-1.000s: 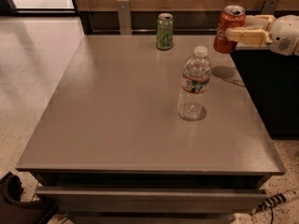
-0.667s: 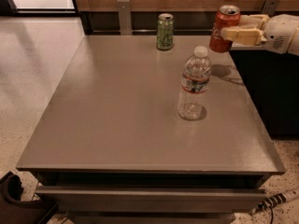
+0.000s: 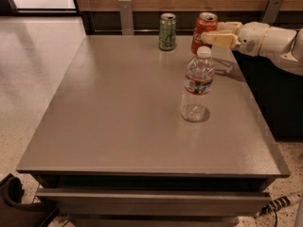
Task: Move coke can near green can
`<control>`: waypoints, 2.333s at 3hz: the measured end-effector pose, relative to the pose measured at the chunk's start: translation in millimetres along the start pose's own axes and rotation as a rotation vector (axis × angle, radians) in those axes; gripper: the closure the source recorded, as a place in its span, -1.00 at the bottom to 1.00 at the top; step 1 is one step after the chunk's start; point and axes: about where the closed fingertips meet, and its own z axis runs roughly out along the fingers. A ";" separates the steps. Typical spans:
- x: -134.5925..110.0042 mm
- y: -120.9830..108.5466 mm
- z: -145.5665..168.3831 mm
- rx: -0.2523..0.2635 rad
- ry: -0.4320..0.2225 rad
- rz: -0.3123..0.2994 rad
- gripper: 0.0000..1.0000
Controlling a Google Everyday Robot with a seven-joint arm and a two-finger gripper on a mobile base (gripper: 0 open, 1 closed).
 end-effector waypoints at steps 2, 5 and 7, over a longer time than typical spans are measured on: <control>16.0 -16.2 24.0 0.025 0.017 -0.021 1.00; 45.7 -24.7 64.7 0.014 0.042 -0.004 1.00; 57.8 -21.0 75.7 0.009 0.060 0.006 0.11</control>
Offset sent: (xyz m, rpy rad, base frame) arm 0.0452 -0.0025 -0.0174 -0.0732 -0.0262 -0.0655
